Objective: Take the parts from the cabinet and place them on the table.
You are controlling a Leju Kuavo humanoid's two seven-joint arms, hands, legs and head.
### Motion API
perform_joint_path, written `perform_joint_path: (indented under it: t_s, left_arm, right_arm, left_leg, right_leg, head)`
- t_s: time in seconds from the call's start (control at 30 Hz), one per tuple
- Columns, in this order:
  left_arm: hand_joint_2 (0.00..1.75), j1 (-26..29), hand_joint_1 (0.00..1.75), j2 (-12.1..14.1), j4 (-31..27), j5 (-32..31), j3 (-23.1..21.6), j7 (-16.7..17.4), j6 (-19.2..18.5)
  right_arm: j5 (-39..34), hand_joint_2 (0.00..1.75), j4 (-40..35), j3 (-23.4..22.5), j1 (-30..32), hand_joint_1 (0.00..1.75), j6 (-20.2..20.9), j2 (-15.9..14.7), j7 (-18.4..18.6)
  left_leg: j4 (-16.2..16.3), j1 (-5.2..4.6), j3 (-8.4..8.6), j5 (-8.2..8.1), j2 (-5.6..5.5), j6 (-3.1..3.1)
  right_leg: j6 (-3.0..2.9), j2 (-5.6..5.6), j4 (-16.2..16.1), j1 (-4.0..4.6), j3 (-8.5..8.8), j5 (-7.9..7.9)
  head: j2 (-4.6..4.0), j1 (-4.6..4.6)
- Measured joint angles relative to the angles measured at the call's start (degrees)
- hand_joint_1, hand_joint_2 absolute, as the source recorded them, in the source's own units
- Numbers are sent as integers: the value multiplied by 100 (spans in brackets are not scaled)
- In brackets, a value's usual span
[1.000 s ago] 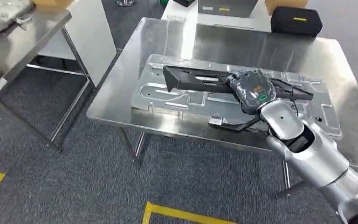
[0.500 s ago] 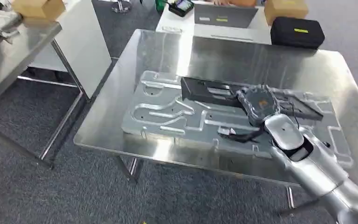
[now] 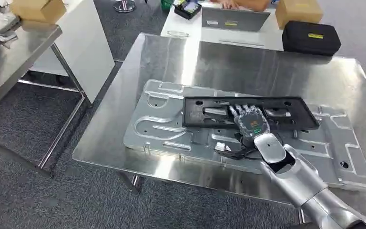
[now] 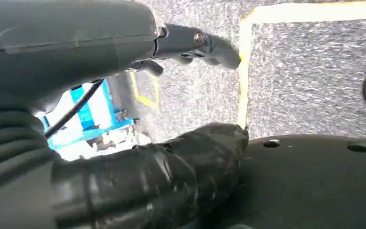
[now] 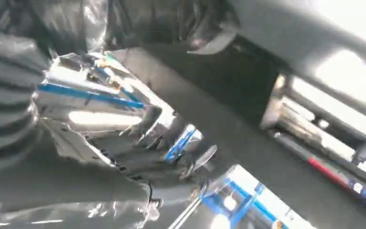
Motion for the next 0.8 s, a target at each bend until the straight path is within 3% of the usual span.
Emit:
perform_joint_path:
  t_s: [0.2,0.23,0.43,0.6,0.63,0.67,0.7,0.73,0.8]
  left_arm:
    - [175,-42,0,28,0,28,2,7,13]
    - [0,-47,0,35,0,26,2,7,13]
    - [0,-25,0,28,0,15,2,18,-22]
    - [0,-22,0,20,0,33,2,24,-17]
    - [0,-34,0,13,0,124,9,136,-2]
    - [0,-32,0,-4,0,153,11,144,0]
    - [0,-33,0,-29,0,166,11,151,11]
    - [0,-35,0,-44,0,179,11,151,28]
    - [0,-39,0,-90,0,225,15,149,61]
  right_arm:
    - [-15,0,90,2,-22,0,24,123,-13]
    - [-24,0,121,9,4,0,46,149,-44]
    - [-151,0,175,48,45,0,44,191,-180]
    - [-207,0,175,52,48,0,46,210,-221]
    - [-483,0,-81,164,89,0,133,474,-356]
    - [-507,0,-295,197,119,0,114,507,-307]
    - [-507,0,-510,216,156,0,92,520,-258]
    - [-505,0,-730,247,185,0,64,542,-234]
    - [-474,0,-1183,335,268,0,50,586,-190]
  left_leg:
    - [-62,20,119,-23,22,-53]
    - [-68,20,125,-17,22,-63]
    - [-82,27,120,8,22,-120]
    - [-82,27,119,8,22,-121]
    - [-55,6,99,-3,22,-36]
    - [-124,9,127,78,20,-7]
    - [-295,120,194,169,53,-7]
    - [-358,106,213,209,70,-1]
    - [-362,114,173,228,93,7]
  right_leg:
    - [-73,6,-2,30,91,-45]
    - [-74,4,-2,30,94,-45]
    - [-96,-1,1,36,85,-32]
    - [-96,-2,1,37,86,-32]
    - [-51,-5,-45,1,89,7]
    - [-21,3,-84,16,107,50]
    - [-8,4,-50,35,102,-14]
    - [13,-9,62,45,62,-166]
    - [55,-8,814,5,-230,-673]
  head:
    - [0,0]
    - [0,0]
    - [0,0]
    - [0,0]
    - [0,0]
    - [0,0]
    - [0,0]
    - [0,4]
    - [0,4]
